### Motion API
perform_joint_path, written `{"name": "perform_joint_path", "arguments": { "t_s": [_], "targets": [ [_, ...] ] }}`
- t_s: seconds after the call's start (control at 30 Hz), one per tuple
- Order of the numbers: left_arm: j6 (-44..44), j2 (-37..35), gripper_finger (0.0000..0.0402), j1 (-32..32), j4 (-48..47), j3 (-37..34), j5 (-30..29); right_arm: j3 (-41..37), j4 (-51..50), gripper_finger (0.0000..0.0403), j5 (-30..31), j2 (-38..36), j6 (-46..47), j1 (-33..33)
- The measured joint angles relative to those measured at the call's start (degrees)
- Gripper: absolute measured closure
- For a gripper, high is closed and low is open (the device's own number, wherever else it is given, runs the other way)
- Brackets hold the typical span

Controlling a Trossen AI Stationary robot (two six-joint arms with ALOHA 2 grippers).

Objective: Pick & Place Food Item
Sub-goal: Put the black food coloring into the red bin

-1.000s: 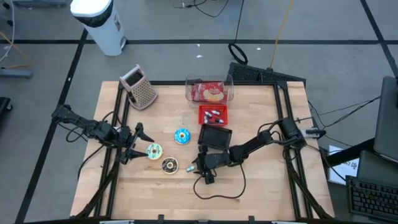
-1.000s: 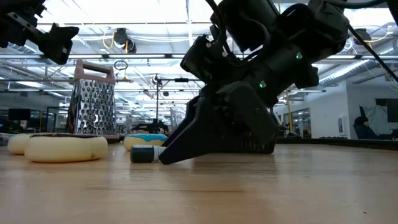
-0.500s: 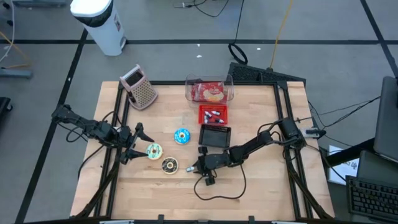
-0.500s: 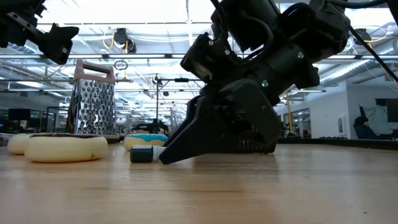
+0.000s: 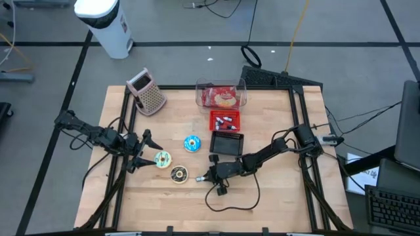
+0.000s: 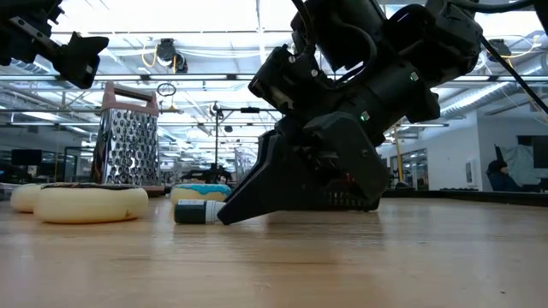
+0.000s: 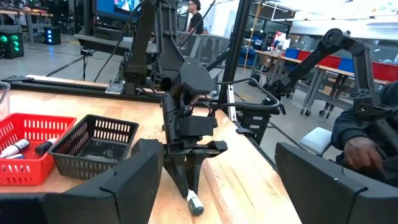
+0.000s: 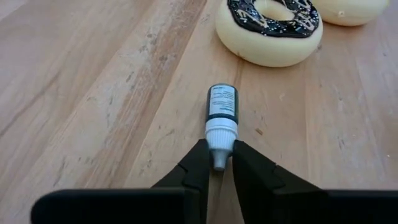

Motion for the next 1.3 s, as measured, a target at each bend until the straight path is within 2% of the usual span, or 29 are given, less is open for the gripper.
{"name": "perform_joint_path", "arguments": {
  "t_s": [0.33,0.6,0.87,1.1,1.2,1.3],
  "targets": [
    [0.0,0.0,0.0091,0.0,0.0,0.0,0.0,0.0,-0.3,0.0355,0.1,-3.4,-0.8,0.0],
    [0.0,0.0,0.0091,0.0,0.0,0.0,0.0,0.0,-5.8,0.0356,0.1,-9.9,-1.3,0.1],
    [0.0,0.0,0.0091,0.0,0.0,0.0,0.0,0.0,-19.0,0.0356,0.1,-18.0,-0.4,0.2],
    [0.0,0.0,0.0091,0.0,0.0,0.0,0.0,-0.9,-33.9,0.0356,0.3,-23.9,6.1,1.3],
    [0.0,0.0,0.0091,0.0,0.0,0.0,0.0,-3.3,-40.5,0.0356,1.7,-26.9,10.2,2.3],
    [0.0,0.0,0.0091,0.0,0.0,0.0,0.0,-7.6,-42.4,0.0356,2.0,-30.3,14.3,3.0]
  ]
}}
